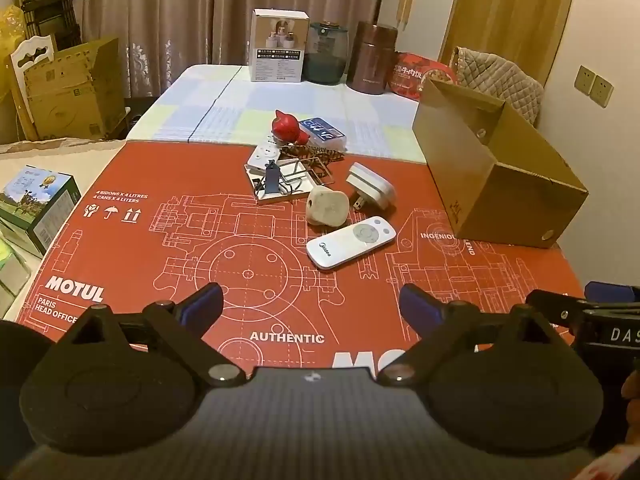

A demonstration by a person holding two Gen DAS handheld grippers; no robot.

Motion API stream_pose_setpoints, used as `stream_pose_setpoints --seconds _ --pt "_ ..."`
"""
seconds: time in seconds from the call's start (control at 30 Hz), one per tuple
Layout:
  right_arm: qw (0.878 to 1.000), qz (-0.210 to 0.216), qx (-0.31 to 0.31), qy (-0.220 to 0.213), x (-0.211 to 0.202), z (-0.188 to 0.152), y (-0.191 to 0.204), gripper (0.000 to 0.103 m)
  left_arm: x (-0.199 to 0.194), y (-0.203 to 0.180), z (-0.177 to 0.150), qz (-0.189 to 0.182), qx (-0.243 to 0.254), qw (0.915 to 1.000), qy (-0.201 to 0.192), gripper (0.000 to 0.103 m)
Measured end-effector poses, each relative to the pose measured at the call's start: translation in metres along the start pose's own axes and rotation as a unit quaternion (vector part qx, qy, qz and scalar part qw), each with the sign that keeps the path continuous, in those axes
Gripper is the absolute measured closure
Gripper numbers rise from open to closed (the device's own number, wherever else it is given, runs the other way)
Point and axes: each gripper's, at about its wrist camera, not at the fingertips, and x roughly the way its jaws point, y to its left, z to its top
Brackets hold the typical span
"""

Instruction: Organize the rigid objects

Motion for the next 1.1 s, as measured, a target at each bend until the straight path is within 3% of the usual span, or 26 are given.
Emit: stream_pose_setpoints --seconds 1.1 --pt "1.000 -0.001 0.004 0.002 0.0023 -0.0035 -0.0011 0.002 0.0000 -0.0004 -0.0036 -0.007 -0.005 1.0000 0.000 0.010"
